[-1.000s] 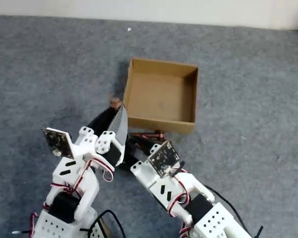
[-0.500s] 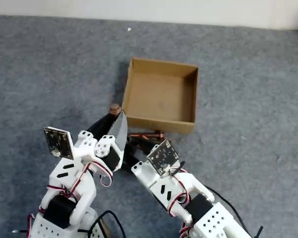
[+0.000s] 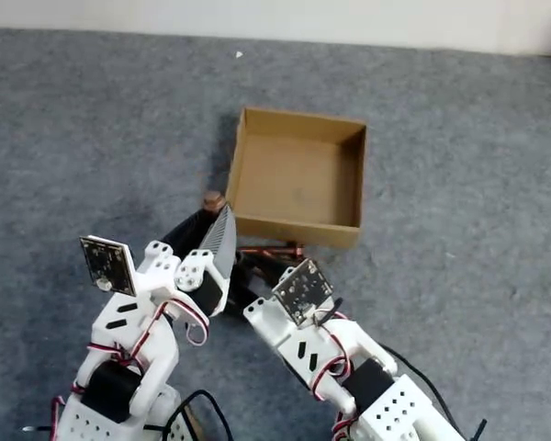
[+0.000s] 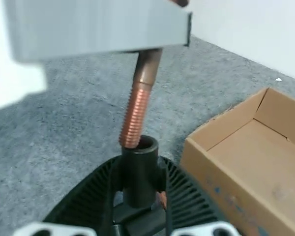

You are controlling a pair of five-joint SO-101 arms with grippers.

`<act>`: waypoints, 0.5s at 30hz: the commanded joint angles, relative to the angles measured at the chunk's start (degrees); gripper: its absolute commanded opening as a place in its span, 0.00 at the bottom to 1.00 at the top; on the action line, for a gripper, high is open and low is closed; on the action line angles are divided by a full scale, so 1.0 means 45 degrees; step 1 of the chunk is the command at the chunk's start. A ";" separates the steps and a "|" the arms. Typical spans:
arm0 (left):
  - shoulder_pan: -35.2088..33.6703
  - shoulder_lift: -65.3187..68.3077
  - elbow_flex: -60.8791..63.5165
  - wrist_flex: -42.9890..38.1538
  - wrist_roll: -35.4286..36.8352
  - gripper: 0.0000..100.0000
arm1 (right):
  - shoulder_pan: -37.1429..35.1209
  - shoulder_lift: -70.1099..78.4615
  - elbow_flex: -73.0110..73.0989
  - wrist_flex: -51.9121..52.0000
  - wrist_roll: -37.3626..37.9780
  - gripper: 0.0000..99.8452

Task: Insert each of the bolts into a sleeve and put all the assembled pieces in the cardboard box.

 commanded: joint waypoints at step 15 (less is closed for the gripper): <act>0.0244 -0.0068 0.0459 -0.1211 -0.0176 0.00 | 0.0225 -0.0264 -0.1026 -0.0049 0.0977 0.00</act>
